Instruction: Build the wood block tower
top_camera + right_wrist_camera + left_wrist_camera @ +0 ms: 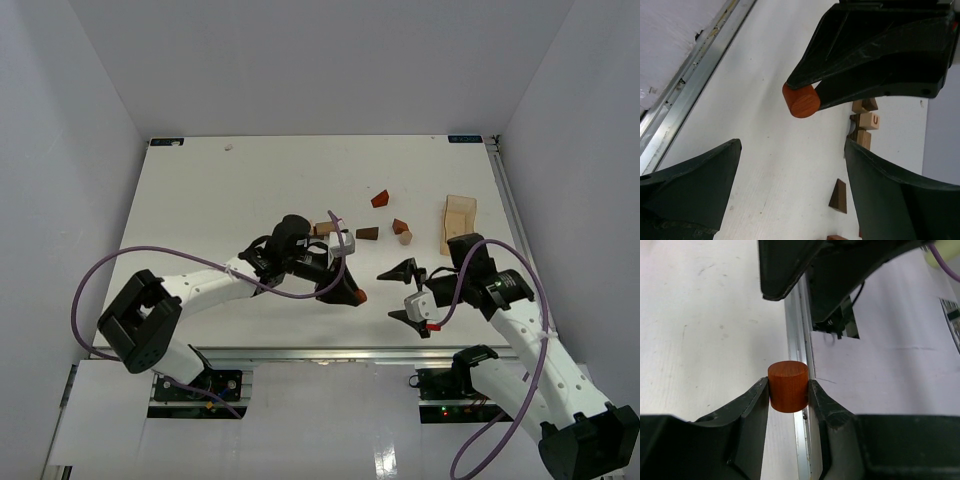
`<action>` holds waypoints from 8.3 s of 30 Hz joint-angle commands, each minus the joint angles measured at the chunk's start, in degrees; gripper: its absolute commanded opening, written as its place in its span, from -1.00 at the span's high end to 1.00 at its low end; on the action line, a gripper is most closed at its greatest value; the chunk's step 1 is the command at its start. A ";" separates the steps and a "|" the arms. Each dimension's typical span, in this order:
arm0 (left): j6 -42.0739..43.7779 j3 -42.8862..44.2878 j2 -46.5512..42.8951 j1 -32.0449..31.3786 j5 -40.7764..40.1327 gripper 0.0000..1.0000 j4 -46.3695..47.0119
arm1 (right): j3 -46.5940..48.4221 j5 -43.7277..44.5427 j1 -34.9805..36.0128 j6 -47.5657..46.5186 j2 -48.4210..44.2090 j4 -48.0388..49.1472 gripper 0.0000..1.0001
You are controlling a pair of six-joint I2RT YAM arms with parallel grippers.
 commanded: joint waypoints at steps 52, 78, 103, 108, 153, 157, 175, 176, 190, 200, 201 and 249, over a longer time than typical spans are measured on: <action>13.44 13.28 7.44 0.57 22.09 0.93 -13.98 | 8.17 1.76 16.56 -2.44 13.01 1.54 0.29; 10.84 2.60 -20.91 6.80 -11.34 -0.96 -19.38 | 8.64 12.99 14.88 8.13 10.69 2.35 0.53; 0.59 -11.81 -49.38 7.78 -52.86 -0.96 -27.60 | 60.20 45.82 20.29 50.58 63.55 4.21 0.71; 0.78 -12.02 -51.72 7.87 -55.78 -0.96 -27.46 | 69.76 48.30 20.38 52.18 71.46 0.10 0.72; 1.18 -12.25 -52.67 8.55 -54.90 -0.96 -27.08 | 77.45 47.49 18.97 53.27 81.40 -3.67 0.42; 1.18 -12.31 -52.71 8.57 -54.90 -0.96 -27.02 | 77.70 47.84 18.97 53.18 81.51 -3.63 0.35; 1.18 -12.42 -53.00 8.66 -54.89 -0.96 -26.98 | 77.89 47.41 18.88 53.67 81.33 -3.14 -0.12; 1.18 -12.43 -53.00 8.66 -54.90 -0.96 -26.99 | 78.15 47.09 18.84 53.99 81.12 -3.09 -0.15; 0.54 -14.48 -55.01 8.75 -48.73 -0.96 -22.62 | 73.57 28.59 11.77 56.42 65.52 -2.76 -0.34; -5.81 -13.96 -47.45 8.75 -38.47 -0.96 -17.70 | 33.70 11.11 -5.17 46.13 40.55 11.35 -0.50; -6.56 -13.65 -46.34 8.75 -37.55 -0.96 -17.40 | 31.51 9.83 -6.50 43.18 38.69 11.36 -0.52; 50.38 41.17 27.54 5.67 -10.72 -0.90 -25.03 | 13.38 -6.68 -26.14 33.91 14.24 4.04 -0.59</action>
